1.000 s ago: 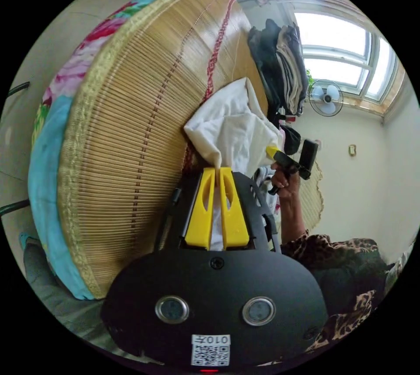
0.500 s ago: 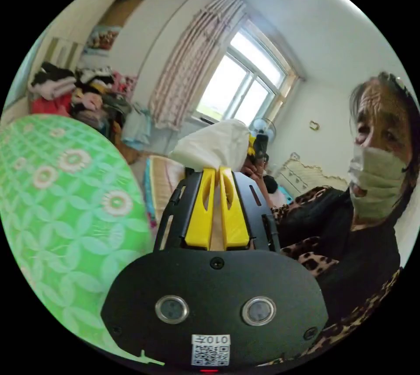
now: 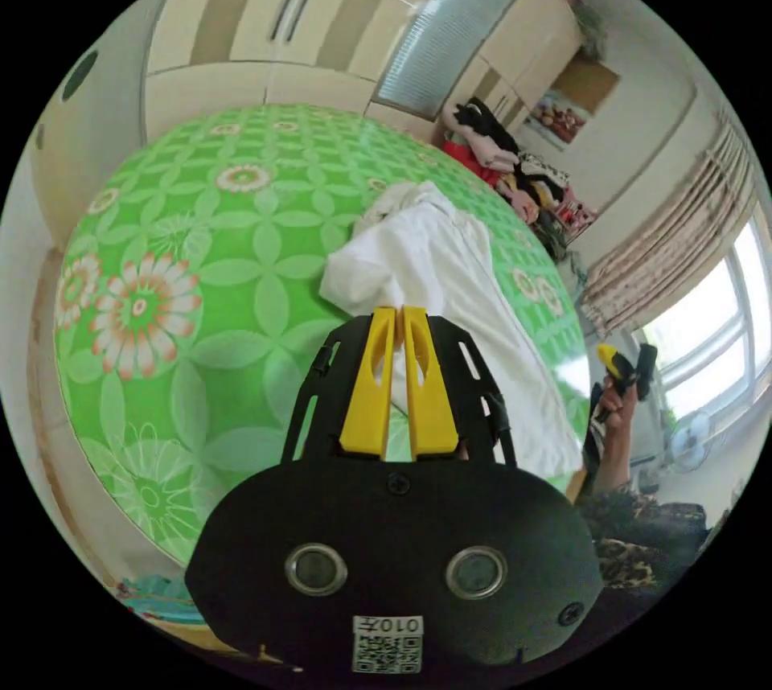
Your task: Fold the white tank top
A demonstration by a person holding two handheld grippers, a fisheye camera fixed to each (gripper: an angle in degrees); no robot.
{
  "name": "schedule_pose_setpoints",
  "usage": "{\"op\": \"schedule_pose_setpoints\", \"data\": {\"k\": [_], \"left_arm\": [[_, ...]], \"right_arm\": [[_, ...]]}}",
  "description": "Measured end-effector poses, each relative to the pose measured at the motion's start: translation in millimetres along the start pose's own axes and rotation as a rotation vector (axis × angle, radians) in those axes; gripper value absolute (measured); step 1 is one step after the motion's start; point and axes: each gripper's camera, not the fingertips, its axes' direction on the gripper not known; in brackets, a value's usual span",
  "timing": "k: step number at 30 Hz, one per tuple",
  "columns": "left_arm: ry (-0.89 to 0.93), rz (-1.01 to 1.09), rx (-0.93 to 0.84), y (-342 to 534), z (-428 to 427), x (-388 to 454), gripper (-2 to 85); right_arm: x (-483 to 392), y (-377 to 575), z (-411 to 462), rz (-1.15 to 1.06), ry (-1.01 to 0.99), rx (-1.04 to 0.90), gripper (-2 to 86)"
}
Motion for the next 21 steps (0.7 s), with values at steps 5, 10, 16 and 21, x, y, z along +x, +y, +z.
{"op": "schedule_pose_setpoints", "data": {"k": [5, 10, 16, 21], "left_arm": [[0.16, -0.149, 0.065, 22.3, -12.3, -71.8, -0.1], [0.278, -0.156, 0.136, 47.1, -34.4, -117.1, -0.2], [0.135, -0.279, 0.364, 48.1, -86.5, -180.6, -0.2], [0.204, -0.062, 0.154, -41.7, -38.0, -158.5, -0.1]], "right_arm": [[-3.5, -12.4, 45.3, -0.032, -0.036, -0.113, 9.2], [-11.5, -29.1, 86.9, -0.037, 0.339, -0.31, 12.9], [-6.8, -35.9, 115.2, -0.029, 0.363, -0.343, 14.7], [-2.2, -42.4, 130.7, -0.048, 0.427, -0.334, 14.9]]}}
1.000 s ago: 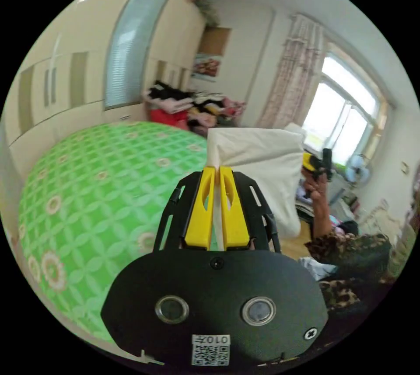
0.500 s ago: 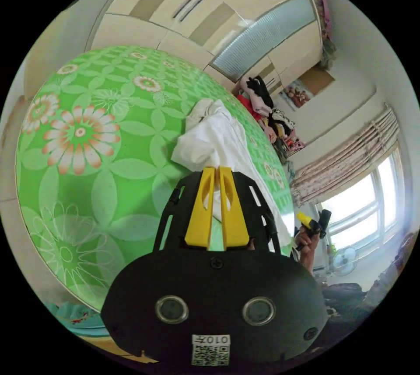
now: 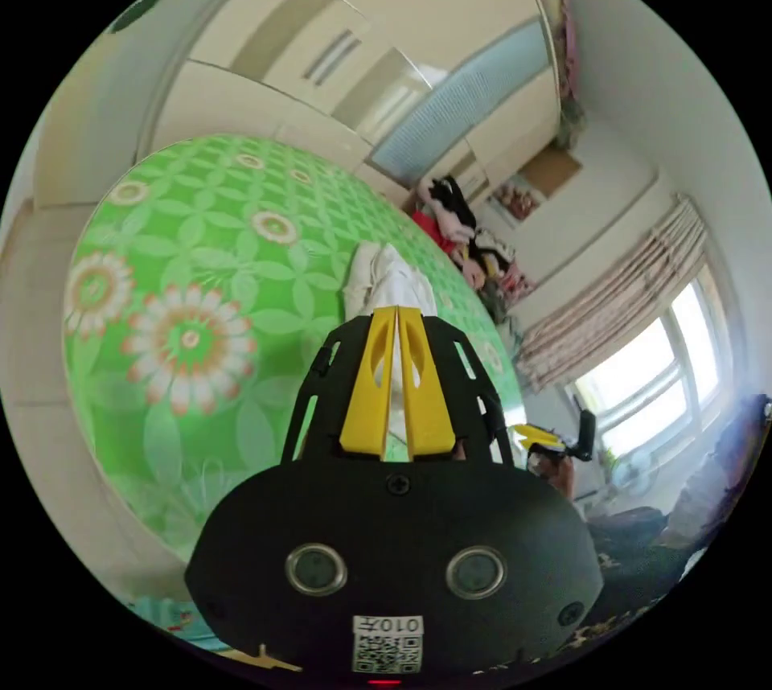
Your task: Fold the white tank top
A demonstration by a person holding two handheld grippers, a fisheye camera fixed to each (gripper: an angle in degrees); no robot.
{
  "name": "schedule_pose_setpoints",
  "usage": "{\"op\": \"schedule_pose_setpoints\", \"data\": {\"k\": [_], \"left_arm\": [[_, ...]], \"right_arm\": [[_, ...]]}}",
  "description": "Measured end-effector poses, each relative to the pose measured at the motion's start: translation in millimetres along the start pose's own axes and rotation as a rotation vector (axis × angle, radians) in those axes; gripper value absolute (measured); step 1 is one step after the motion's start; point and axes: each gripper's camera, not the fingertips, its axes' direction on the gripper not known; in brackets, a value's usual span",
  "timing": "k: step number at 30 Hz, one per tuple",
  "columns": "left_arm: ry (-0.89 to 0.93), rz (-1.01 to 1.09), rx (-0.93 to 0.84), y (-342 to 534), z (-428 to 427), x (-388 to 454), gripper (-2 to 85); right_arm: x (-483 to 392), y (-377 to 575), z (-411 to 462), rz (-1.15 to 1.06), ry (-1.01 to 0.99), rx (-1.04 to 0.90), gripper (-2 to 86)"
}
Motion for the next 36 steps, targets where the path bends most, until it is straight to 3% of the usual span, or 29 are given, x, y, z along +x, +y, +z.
{"op": "schedule_pose_setpoints", "data": {"k": [8, 16, 19, 26, 31, 36], "left_arm": [[-0.181, 0.211, -0.375, -139.9, 180.1, 43.6, 0.2], [-0.298, 0.218, -0.502, -169.4, 265.2, 31.0, -0.3], [-0.298, 0.24, -0.438, -170.6, 256.9, 35.2, -0.4], [0.155, 0.271, -0.183, -168.0, 131.1, 48.4, -0.3], [0.101, 0.297, -0.086, -137.3, 61.8, 41.6, 0.2], [0.005, 0.271, -0.152, -110.0, 88.8, 27.2, 2.5]], "right_arm": [[11.7, -21.0, 14.1, -0.009, 0.028, -0.029, 13.6], [27.0, -35.4, 29.0, -0.017, 0.039, -0.056, 6.4], [36.3, -35.8, 28.3, 0.004, 0.011, -0.043, 3.4], [34.0, -20.6, -47.3, -0.128, -0.341, 0.23, 1.7], [15.6, 5.9, -51.0, -0.178, -0.457, 0.266, 1.3], [2.3, 41.2, -13.6, -0.165, -0.591, 0.198, 1.3]]}}
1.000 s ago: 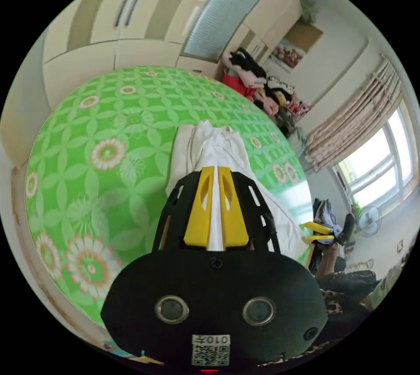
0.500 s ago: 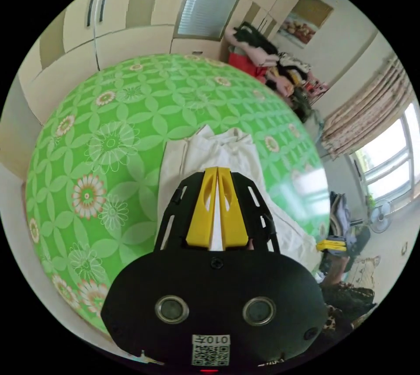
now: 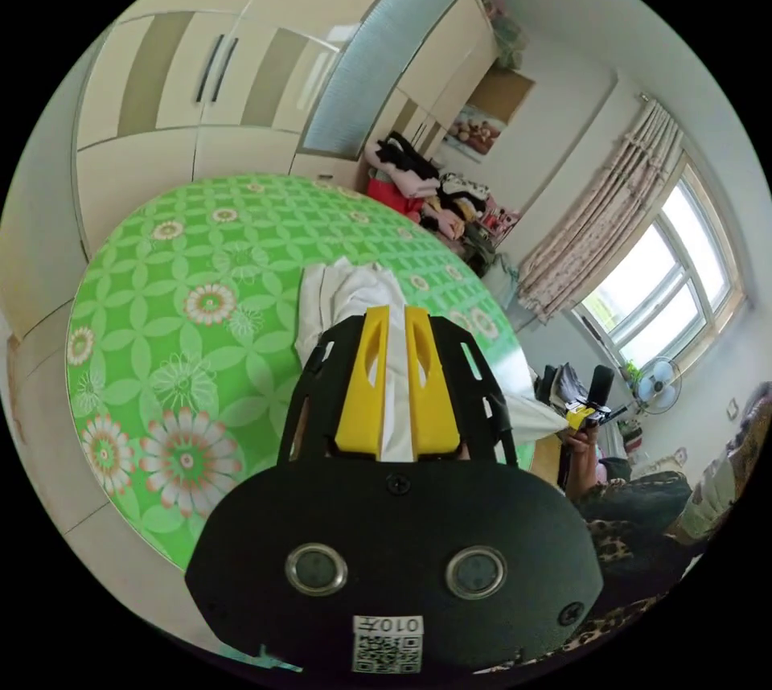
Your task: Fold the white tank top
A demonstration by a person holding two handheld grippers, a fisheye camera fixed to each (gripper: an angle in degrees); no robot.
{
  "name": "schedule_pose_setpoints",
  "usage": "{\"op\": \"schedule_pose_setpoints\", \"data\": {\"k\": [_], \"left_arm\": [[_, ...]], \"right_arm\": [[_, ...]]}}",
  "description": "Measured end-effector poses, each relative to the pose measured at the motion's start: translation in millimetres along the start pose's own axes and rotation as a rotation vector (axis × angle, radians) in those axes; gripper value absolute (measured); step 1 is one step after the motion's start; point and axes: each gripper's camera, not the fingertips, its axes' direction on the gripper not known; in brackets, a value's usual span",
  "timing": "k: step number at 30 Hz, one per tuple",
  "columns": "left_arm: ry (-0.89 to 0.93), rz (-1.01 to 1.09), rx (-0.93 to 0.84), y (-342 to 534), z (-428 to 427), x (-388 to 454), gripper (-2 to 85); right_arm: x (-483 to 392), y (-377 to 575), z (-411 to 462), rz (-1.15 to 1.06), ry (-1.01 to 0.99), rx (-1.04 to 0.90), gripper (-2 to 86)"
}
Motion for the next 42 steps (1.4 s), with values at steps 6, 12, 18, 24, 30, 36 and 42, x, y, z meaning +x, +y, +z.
{"op": "schedule_pose_setpoints", "data": {"k": [6, 12, 18, 24, 30, 36, 42], "left_arm": [[-0.115, 0.144, -0.161, -32.1, 74.6, 31.2, 5.9], [-0.265, 0.276, -0.301, -79.5, 160.4, 69.9, 7.8], [-0.383, 0.321, -0.363, -106.6, 220.5, 81.6, 7.3], [-0.407, 0.206, -0.289, -105.0, 229.8, 70.3, 1.1], [-0.225, 0.181, -0.26, -103.9, 191.2, 77.8, -0.2], [-0.117, 0.089, -0.145, -96.9, 140.9, 66.7, -0.2], [-0.271, 0.174, -0.198, -95.3, 168.6, 84.6, 1.6]], "right_arm": [[-22.7, 44.1, 45.9, -0.009, 0.043, -0.181, 2.5], [-61.7, 54.4, 33.9, 0.029, 0.38, -0.072, 9.9], [-94.8, 40.5, 68.2, 0.02, 0.628, -0.138, 13.2], [-90.6, 9.0, 131.9, 0.046, 0.688, -0.212, 8.2], [-92.0, -9.9, 135.1, 0.075, 0.604, -0.164, 2.3], [-98.6, 18.1, 114.1, 0.125, 0.441, -0.042, 2.4], [-76.3, 41.8, 119.0, 0.207, 0.371, -0.005, 5.1]]}}
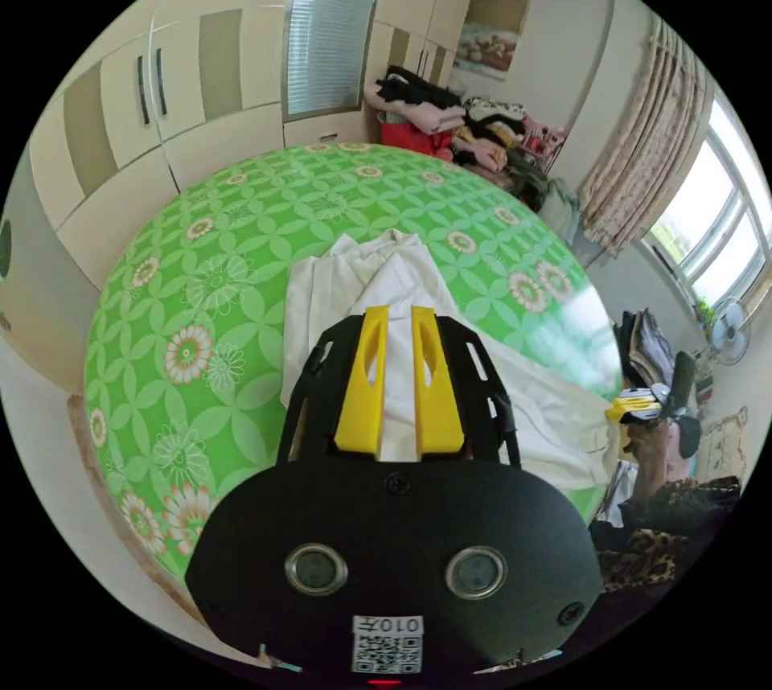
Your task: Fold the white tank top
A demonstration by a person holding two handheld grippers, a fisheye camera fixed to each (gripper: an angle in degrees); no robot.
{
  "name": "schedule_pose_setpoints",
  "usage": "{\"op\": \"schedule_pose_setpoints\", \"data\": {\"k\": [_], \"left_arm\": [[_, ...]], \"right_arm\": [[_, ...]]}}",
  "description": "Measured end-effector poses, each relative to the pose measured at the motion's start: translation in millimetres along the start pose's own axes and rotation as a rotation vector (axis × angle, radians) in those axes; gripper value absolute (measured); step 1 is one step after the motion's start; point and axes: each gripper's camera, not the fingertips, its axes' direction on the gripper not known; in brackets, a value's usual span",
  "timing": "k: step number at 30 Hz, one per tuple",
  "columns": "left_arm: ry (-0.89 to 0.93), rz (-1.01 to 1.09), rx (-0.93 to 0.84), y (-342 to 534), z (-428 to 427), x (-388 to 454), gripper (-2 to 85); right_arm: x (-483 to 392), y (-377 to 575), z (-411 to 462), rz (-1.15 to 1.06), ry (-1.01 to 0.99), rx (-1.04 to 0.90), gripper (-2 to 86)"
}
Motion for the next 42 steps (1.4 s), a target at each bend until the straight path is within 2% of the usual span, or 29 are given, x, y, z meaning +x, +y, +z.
{"op": "schedule_pose_setpoints", "data": {"k": [8, 13, 22, 25, 28, 33, 42], "left_arm": [[-0.077, 0.119, -0.113, -43.5, 47.8, 25.2, 1.9], [-0.174, 0.143, -0.152, -48.6, 58.5, 40.8, 0.1], [0.131, -0.098, 0.028, -25.4, -22.4, 8.8, -0.4], [0.181, -0.119, 0.067, -5.7, -46.4, 3.6, -0.4], [0.122, -0.125, 0.087, 12.9, -58.3, 5.3, -0.2], [0.037, -0.091, 0.01, 21.1, -51.2, 15.8, -0.1], [-0.03, 0.046, -0.077, -15.9, -27.7, 54.8, 1.7]], "right_arm": [[-2.1, -7.0, 23.4, -0.039, 0.052, -0.069, 7.8], [-4.7, -7.9, 36.0, -0.067, 0.161, -0.073, 4.0], [57.5, -3.4, 31.1, 0.057, -0.073, -0.024, 3.3], [61.3, -4.1, 32.0, 0.059, -0.033, -0.019, 3.1], [70.4, -4.0, 30.7, 0.053, -0.032, -0.008, 3.0], [86.5, -9.9, 27.9, 0.031, -0.028, -0.013, 3.0], [129.0, -27.5, 14.3, 0.038, -0.052, -0.014, 3.0]]}}
